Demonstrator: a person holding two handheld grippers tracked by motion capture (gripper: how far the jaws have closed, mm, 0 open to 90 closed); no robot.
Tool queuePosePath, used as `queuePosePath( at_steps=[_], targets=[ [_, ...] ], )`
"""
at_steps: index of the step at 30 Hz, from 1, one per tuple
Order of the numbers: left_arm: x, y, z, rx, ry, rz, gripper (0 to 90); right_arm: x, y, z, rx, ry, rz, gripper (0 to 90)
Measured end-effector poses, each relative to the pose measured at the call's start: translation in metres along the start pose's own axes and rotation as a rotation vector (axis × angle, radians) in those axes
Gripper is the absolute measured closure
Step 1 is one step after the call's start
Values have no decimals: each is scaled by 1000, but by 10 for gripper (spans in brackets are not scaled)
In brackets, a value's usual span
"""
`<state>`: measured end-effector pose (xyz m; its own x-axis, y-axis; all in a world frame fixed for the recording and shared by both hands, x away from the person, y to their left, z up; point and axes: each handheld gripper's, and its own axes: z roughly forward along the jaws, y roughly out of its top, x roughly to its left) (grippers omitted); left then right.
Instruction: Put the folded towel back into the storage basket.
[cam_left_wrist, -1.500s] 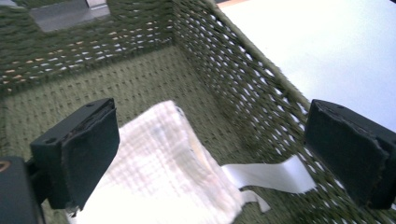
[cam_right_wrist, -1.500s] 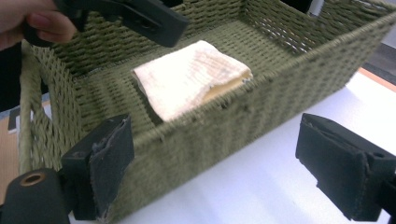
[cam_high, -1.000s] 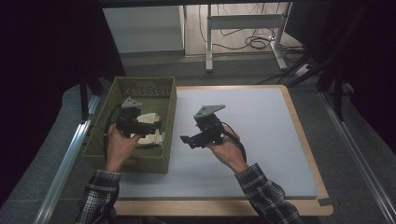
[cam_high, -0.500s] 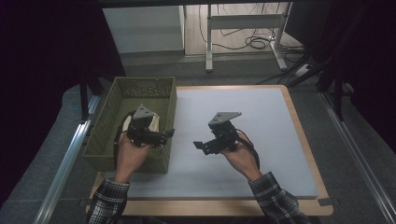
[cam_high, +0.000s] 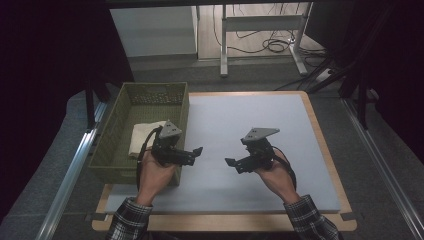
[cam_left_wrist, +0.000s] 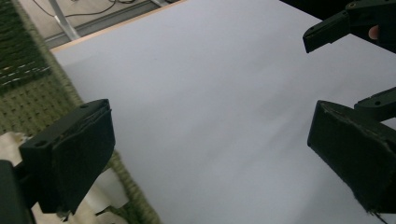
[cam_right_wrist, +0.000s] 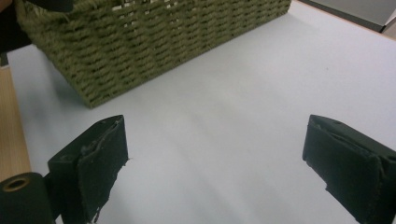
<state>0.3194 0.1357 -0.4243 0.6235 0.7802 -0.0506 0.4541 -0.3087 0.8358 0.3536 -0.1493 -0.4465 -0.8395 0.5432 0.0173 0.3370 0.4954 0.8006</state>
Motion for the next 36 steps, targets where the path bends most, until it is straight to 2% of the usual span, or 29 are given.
queuePosePath(
  at_steps=[6, 13, 23, 29, 36],
  targets=[
    [-20, -3, 9, -8, -40, 8, 4, -4, -15, -12, 14, -10, -1, 55],
    [-42, -5, 19, -7, -70, 44, 0, -13, -31, -28, 21, -23, 15, 23],
    [-66, -13, 29, -31, -109, 70, 0, -19, -51, -49, 39, -53, 23, 8],
    [-78, -25, 33, -36, -119, 90, 0, -18, -65, -62, 48, -85, 21, 8],
    [-91, -44, 39, -16, -99, 120, 0, -19, -88, -69, 66, -122, 39, 8]
  ],
)
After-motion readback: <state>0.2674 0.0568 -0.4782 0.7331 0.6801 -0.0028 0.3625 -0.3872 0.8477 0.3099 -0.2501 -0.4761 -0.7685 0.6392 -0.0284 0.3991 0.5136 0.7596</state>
